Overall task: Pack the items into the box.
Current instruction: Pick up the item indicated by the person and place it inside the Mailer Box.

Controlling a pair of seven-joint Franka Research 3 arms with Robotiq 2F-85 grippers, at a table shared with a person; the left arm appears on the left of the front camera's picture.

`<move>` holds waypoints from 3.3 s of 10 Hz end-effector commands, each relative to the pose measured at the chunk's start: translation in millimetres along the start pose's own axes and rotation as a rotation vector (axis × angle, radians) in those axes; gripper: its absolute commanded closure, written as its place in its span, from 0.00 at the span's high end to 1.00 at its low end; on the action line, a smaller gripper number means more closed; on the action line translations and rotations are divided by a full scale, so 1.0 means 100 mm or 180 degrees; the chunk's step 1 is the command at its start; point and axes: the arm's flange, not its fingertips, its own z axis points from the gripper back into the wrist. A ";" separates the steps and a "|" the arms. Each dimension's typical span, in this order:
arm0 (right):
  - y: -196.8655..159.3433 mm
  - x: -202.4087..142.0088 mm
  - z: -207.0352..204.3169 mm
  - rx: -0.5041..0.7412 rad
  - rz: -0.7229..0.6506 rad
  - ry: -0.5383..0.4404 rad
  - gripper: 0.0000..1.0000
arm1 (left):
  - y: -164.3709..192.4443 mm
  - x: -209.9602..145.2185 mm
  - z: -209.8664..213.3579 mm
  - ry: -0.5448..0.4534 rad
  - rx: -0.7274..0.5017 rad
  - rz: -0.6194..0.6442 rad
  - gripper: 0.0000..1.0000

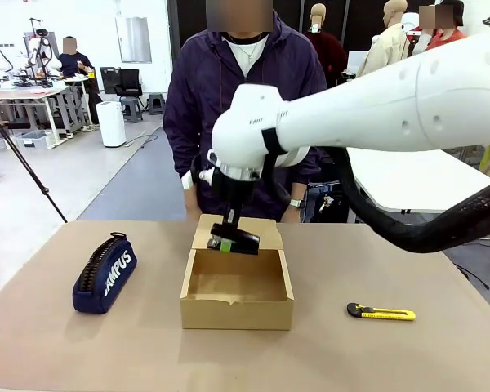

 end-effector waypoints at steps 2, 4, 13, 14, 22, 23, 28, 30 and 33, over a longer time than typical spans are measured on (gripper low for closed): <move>0.00 -0.13 -0.38 0.0063 0.0065 0.0252 0.00 | 0.00 0.01 0.00 -0.0017 -0.0073 -0.0043 1.00; 0.02 -0.18 -0.73 0.0237 0.0108 0.0383 0.00 | 0.00 0.01 0.00 -0.0017 -0.0073 -0.0043 1.00; -0.01 -0.22 -0.73 0.0336 0.0206 0.0362 1.00 | 0.00 0.01 0.00 -0.0017 -0.0073 -0.0043 1.00; -0.03 -0.23 -0.68 0.0322 0.0204 0.0305 1.00 | 0.00 0.01 0.00 -0.0017 -0.0073 -0.0043 1.00; 0.33 -1.98 1.37 0.0592 -0.1838 -0.1158 1.00 | 0.00 0.01 0.00 -0.0017 -0.0073 -0.0043 1.00; 0.54 -2.40 1.49 0.0674 -0.2266 -0.1613 1.00 | 0.00 0.01 0.00 -0.0017 -0.0073 -0.0043 1.00; 1.24 -4.47 1.27 0.1050 -0.3134 -0.4106 1.00 | 0.00 0.01 0.00 -0.0017 -0.0073 -0.0043 1.00; 1.23 -4.86 0.94 0.1236 -0.3331 -0.4436 1.00 | 0.00 0.01 0.00 -0.0017 -0.0073 -0.0043 1.00; 1.19 -5.11 1.02 0.1226 -0.3540 -0.4362 1.00 | 0.00 0.01 0.00 -0.0017 -0.0073 -0.0043 1.00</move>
